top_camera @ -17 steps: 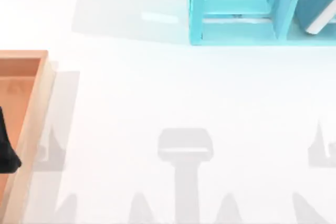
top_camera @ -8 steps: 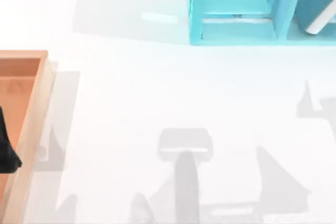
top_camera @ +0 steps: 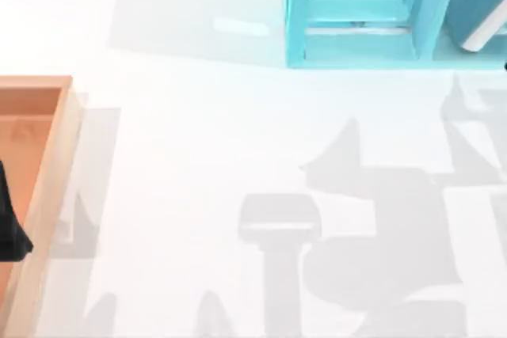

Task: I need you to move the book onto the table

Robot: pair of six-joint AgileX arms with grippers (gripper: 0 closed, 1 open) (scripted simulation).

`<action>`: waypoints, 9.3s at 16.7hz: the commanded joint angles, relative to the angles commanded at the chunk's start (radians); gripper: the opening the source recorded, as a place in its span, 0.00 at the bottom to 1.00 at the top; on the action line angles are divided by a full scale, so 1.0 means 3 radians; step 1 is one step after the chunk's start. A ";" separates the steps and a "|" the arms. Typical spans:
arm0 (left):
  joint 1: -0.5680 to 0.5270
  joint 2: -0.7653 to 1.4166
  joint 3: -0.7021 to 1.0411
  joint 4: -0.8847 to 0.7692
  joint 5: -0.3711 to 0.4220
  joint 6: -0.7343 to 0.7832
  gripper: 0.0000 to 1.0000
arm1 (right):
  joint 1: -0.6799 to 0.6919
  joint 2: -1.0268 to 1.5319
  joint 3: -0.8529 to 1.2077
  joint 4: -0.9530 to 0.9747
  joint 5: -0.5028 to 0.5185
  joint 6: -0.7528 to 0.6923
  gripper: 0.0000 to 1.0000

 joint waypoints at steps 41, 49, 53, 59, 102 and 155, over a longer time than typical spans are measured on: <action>0.0000 0.0000 0.0000 0.0000 0.0000 0.0000 1.00 | 0.0020 0.2366 0.2234 0.0249 0.0018 0.0333 0.32; 0.0000 0.0000 0.0000 0.0000 0.0000 0.0000 1.00 | 0.0020 0.2366 0.2234 0.0249 0.0018 0.0333 0.00; 0.0000 0.0000 0.0000 0.0000 0.0000 0.0000 1.00 | 0.0020 0.2366 0.2234 0.0249 0.0018 0.0333 0.00; 0.0000 0.0000 0.0000 0.0000 0.0000 0.0000 1.00 | 0.0016 0.2021 0.2046 0.0039 0.0013 0.0363 0.00; 0.0000 0.0000 0.0000 0.0000 0.0000 0.0000 1.00 | 0.3158 0.0594 0.0843 -0.0923 0.2363 -0.4462 0.00; 0.0000 0.0000 0.0000 0.0000 0.0000 0.0000 1.00 | 0.3604 0.1147 0.0794 -0.0363 0.2798 -0.5100 1.00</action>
